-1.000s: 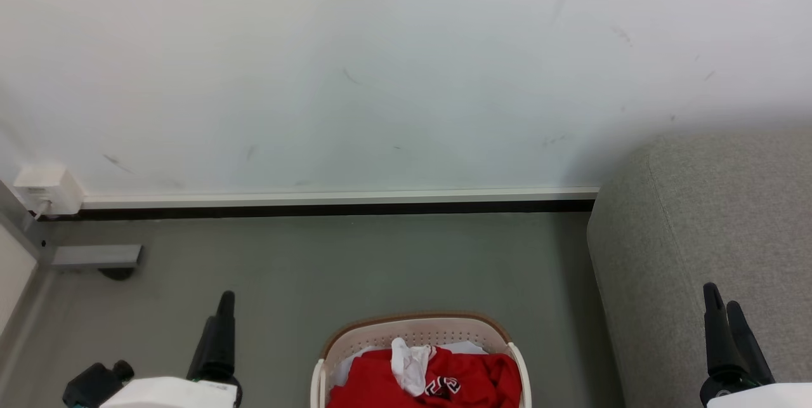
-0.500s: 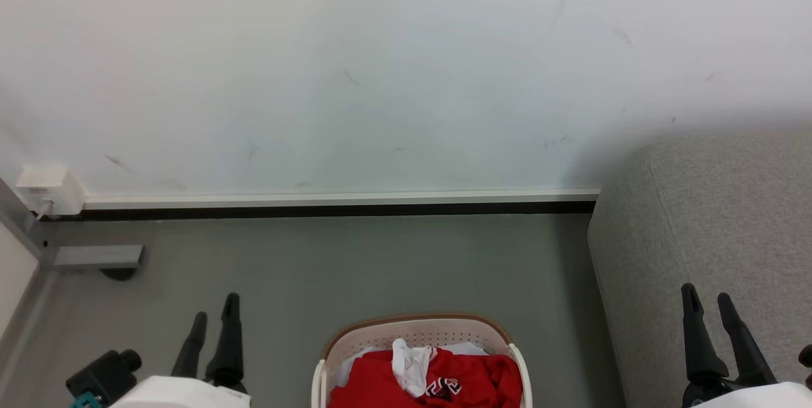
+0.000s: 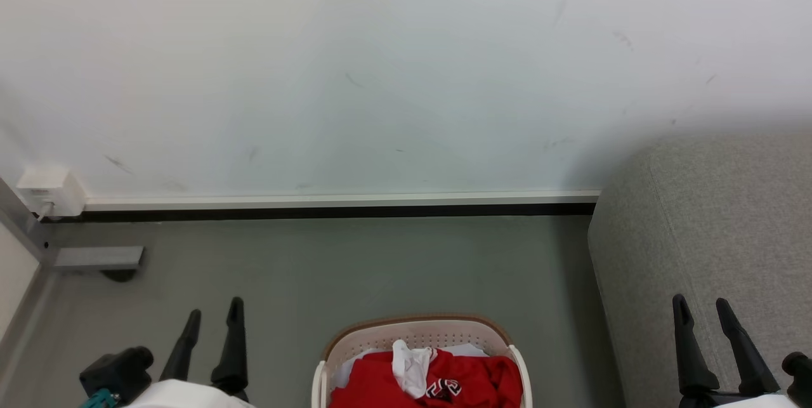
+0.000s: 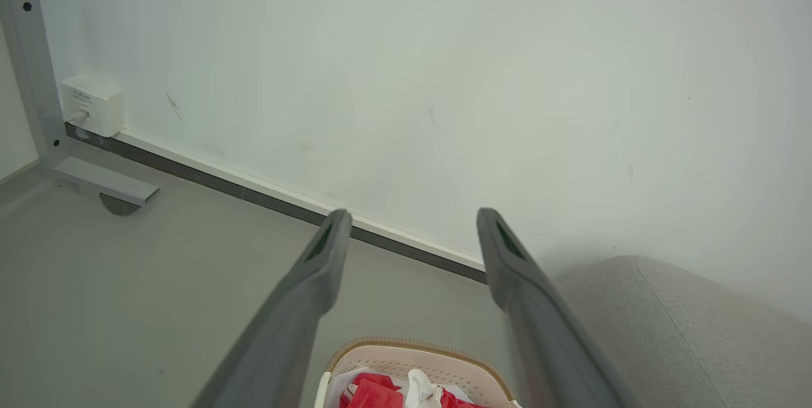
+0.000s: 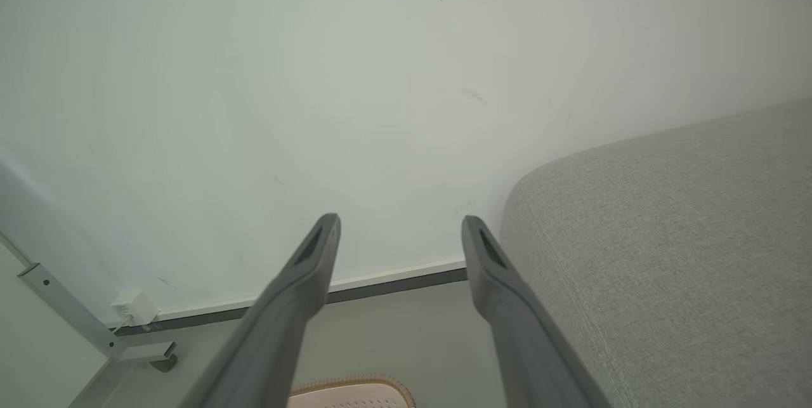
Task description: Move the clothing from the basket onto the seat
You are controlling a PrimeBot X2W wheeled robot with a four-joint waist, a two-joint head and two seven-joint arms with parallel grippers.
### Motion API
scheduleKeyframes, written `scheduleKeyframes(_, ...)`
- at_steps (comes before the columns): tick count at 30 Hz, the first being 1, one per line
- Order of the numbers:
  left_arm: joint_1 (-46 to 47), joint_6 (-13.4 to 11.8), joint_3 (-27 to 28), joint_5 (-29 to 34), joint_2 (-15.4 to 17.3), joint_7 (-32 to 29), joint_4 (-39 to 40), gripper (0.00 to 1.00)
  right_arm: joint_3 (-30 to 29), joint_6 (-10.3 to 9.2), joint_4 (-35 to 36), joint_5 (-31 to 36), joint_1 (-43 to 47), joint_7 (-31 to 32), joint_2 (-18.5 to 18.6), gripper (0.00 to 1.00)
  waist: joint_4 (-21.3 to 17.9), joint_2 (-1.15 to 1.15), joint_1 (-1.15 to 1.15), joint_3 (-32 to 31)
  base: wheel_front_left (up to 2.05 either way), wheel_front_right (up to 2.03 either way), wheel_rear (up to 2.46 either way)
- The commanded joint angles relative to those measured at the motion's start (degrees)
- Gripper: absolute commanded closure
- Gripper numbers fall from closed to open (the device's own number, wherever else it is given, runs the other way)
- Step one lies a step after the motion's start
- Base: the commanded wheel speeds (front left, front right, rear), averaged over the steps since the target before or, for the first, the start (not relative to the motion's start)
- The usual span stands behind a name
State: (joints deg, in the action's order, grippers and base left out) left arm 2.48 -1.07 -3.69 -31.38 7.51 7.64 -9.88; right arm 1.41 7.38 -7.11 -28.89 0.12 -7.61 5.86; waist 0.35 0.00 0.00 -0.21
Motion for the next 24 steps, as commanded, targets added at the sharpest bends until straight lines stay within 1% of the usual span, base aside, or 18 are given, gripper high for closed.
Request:
scheduleKeyframes(1,0.0,-0.1,-0.2,2.3,0.8,0.4,0.7,0.00,0.0,0.14,0.6,1.6,-0.1,-0.4,0.7,0.00,0.0,0.00,0.00,0.0,0.00,0.00,0.00)
scheduleKeyframes(7,-0.3,-1.0,-1.3,5.8,1.5,1.4,1.0,0.00,0.0,0.14,1.0,5.1,0.5,-1.4,0.7,0.00,-0.1,0.00,0.00,-0.1,0.00,0.00,0.00)
scheduleKeyframes(14,-0.7,-1.2,-2.1,9.3,2.3,2.5,1.4,0.00,-0.7,0.15,1.1,8.2,1.0,-2.4,0.2,0.00,0.0,0.00,0.00,-0.1,0.00,0.00,0.00)
scheduleKeyframes(24,-1.3,-1.9,-1.9,13.6,2.8,3.6,1.5,0.00,-1.5,0.16,1.7,11.5,1.6,-3.8,-0.8,0.00,0.1,0.00,0.00,0.0,0.00,0.00,0.00)
